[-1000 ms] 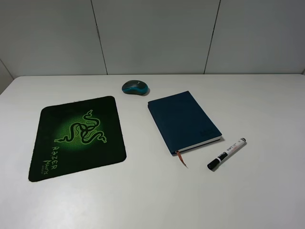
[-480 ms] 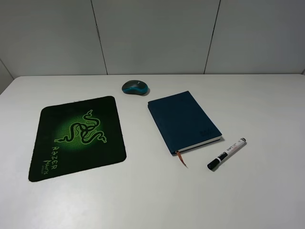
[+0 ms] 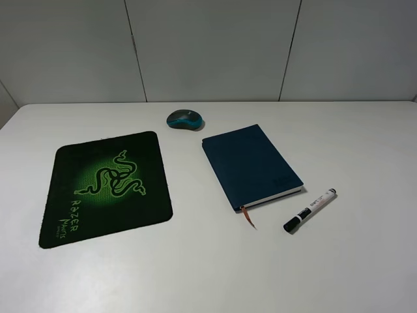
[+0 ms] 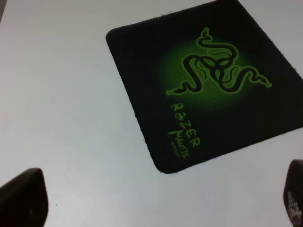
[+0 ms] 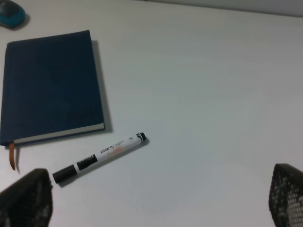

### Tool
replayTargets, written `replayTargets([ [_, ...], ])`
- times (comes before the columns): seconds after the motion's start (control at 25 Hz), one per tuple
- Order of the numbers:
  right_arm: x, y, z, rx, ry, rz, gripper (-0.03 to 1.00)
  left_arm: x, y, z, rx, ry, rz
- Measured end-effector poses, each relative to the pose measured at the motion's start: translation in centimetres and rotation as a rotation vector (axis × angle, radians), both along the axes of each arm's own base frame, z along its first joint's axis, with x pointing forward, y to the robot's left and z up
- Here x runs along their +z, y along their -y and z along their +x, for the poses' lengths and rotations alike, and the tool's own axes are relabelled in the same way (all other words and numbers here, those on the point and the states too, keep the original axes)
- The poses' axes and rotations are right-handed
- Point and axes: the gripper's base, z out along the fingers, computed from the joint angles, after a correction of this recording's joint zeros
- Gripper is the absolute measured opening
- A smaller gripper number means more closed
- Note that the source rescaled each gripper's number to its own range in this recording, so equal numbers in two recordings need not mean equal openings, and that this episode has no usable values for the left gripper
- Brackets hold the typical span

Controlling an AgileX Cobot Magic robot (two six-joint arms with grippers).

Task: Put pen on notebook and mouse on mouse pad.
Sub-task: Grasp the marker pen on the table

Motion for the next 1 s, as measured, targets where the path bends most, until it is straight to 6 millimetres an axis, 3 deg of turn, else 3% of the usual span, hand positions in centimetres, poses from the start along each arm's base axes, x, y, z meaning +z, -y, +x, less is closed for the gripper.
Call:
replayTargets([
  [0.24,2.8,-0.8,4.5,0.015,-0.133,0.017,1.00,0.0,0.0,0.0,0.000,0.000,0.000],
  [0.48,3.4,-1.6,9.2,0.012,-0.344,0.042,1.00,0.0,0.0,0.0,0.000,0.000,0.000],
  [0.72,2.2,-2.1,13.0,-0.058,-0.485,0.105,1.00,0.0,0.0,0.0,0.000,0.000,0.000],
  [1.0,-0.9,-3.2,16.5,-0.166,-0.657,0.151,1.00,0.0,0.0,0.0,-0.001,0.000,-0.001],
])
